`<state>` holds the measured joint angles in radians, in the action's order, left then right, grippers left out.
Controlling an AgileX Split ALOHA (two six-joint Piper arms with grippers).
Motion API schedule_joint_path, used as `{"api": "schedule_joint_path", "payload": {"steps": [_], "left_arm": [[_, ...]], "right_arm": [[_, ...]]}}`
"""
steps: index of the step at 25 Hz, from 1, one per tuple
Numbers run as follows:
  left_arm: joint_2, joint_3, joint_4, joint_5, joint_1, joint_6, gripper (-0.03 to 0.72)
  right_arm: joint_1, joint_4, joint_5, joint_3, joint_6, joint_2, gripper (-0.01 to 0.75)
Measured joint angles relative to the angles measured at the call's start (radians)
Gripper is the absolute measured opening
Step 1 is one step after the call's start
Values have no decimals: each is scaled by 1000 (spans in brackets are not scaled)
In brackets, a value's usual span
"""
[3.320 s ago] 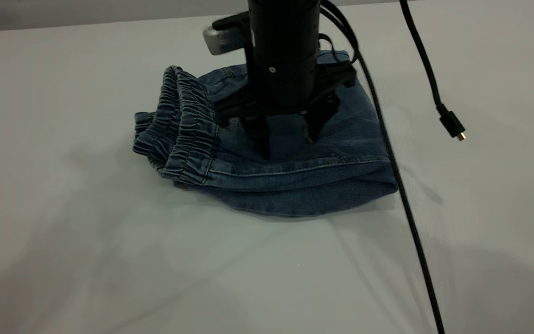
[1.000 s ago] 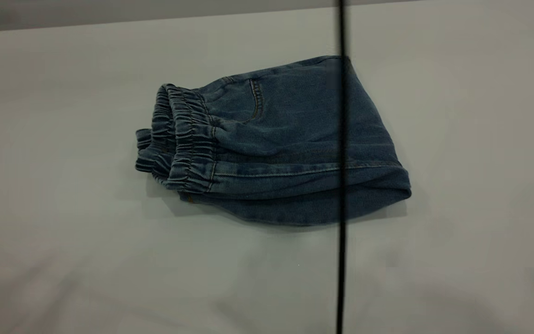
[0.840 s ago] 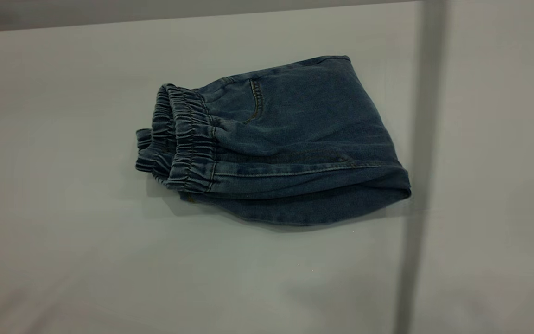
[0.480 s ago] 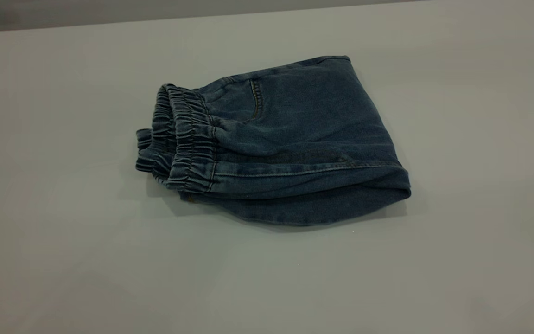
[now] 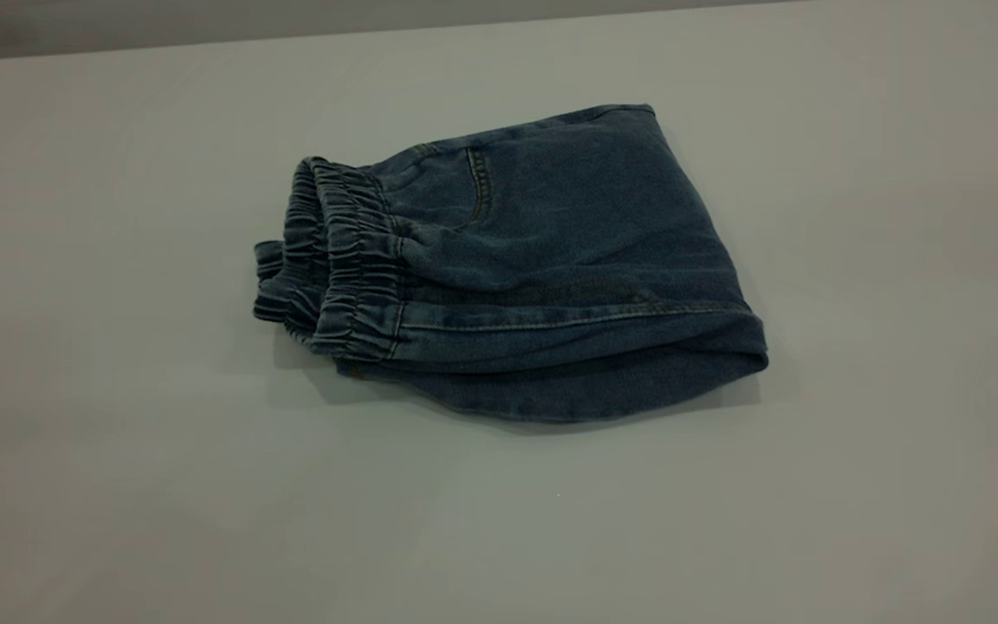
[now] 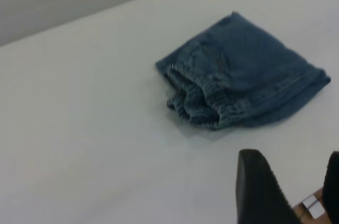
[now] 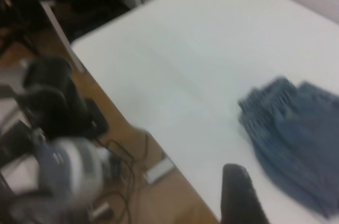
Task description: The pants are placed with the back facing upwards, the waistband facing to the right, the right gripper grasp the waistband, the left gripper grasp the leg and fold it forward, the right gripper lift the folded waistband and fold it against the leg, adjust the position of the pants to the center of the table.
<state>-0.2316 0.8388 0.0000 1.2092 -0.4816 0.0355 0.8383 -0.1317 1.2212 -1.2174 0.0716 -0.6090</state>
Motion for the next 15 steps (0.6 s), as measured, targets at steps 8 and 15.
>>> {"api": "schedule_joint_path", "payload": {"steps": [8, 15], "left_arm": [[14, -168, -56, -52, 0, 6, 300], [14, -254, -55, -55, 0, 8, 300]], "right_arm": [[0, 78, -132, 412, 0, 267, 336], [0, 82, -153, 666, 0, 386, 336]]}}
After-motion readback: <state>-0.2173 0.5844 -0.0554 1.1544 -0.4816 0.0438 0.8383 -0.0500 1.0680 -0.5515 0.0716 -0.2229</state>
